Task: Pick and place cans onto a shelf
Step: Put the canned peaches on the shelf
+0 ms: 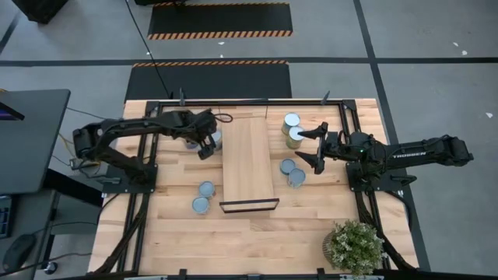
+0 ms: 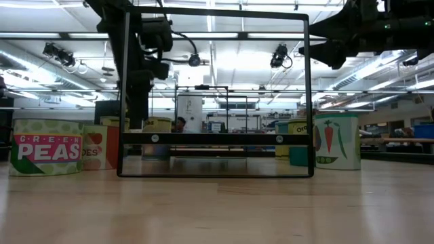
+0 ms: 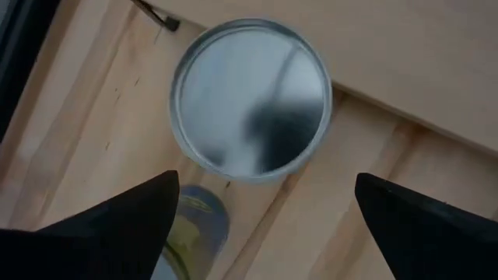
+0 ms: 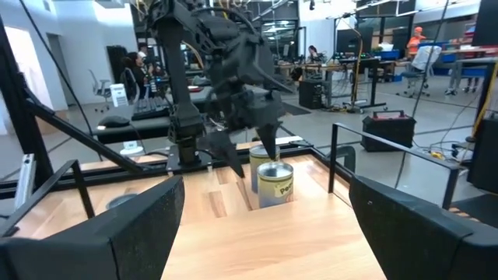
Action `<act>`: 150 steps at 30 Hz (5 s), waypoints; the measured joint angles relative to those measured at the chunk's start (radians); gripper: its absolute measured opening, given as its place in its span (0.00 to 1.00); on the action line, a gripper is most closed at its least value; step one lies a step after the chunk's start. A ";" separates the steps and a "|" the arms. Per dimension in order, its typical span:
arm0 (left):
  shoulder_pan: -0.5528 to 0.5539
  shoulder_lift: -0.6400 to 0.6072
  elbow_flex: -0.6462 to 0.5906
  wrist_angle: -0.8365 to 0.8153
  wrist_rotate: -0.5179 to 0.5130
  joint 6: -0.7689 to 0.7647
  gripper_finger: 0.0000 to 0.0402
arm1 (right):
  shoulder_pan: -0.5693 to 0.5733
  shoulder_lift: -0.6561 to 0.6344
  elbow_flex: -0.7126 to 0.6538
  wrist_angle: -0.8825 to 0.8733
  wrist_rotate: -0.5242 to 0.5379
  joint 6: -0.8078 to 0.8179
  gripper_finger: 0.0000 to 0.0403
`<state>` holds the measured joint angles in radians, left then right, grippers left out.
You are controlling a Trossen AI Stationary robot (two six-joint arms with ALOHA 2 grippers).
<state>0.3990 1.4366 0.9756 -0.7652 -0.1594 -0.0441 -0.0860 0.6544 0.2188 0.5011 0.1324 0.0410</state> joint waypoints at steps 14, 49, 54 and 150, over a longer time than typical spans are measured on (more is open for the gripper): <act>0.038 0.114 0.000 0.131 0.056 0.039 0.99 | 0.000 0.000 0.000 0.002 -0.004 -0.008 0.92; 0.062 0.130 0.246 -0.091 0.005 -0.016 0.83 | 0.000 0.000 0.000 0.003 -0.004 -0.011 0.92; 0.042 0.128 0.396 -0.147 0.023 0.017 0.81 | 0.000 0.000 0.000 0.003 -0.004 -0.011 0.92; -0.082 0.774 1.142 -0.294 0.048 0.333 0.88 | 0.000 -0.001 0.000 -0.001 -0.004 -0.036 0.92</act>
<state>0.3168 2.2108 2.1172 -1.0589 -0.1112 0.2889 -0.0864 0.6537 0.2188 0.4997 0.1284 0.0054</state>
